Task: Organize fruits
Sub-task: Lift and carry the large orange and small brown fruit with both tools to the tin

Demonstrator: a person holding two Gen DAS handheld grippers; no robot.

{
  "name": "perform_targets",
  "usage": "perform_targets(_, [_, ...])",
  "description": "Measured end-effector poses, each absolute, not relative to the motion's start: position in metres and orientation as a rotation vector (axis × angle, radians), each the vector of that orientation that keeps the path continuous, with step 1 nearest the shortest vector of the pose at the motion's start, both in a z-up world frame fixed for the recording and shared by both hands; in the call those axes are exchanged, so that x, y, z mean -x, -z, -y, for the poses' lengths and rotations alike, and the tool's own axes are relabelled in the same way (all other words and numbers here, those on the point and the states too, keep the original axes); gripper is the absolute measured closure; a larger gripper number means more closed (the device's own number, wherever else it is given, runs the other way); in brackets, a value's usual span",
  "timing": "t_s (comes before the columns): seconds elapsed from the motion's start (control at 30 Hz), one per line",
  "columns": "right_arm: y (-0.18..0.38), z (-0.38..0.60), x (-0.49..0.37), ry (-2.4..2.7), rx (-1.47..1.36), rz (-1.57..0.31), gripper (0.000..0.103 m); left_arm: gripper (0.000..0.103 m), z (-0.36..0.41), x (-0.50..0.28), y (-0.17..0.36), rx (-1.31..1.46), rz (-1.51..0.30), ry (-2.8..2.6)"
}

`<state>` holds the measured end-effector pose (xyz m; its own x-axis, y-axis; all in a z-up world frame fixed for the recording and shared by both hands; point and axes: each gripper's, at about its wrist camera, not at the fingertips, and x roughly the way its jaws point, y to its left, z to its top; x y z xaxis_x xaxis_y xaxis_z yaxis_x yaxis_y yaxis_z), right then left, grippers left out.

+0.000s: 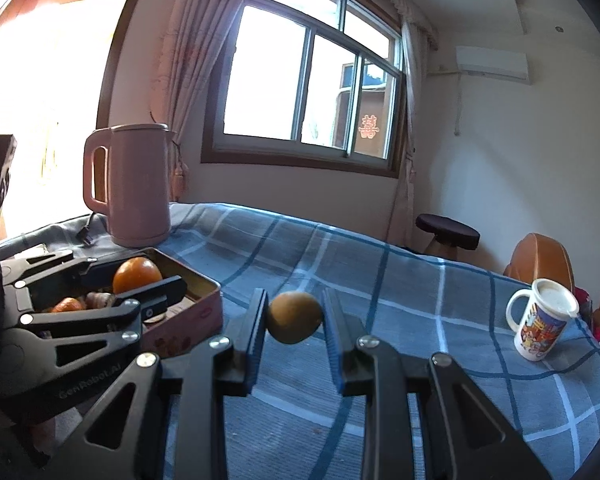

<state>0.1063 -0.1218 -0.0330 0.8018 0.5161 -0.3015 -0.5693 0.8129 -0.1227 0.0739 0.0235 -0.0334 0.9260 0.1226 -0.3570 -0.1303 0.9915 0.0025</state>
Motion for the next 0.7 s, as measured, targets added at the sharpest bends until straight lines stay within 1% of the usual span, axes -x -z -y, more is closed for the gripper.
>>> perform_targets(0.7, [0.021, 0.077, -0.093, -0.702, 0.218, -0.248, 0.074, 0.062, -0.067, -0.052, 0.025, 0.037, -0.371, -0.221])
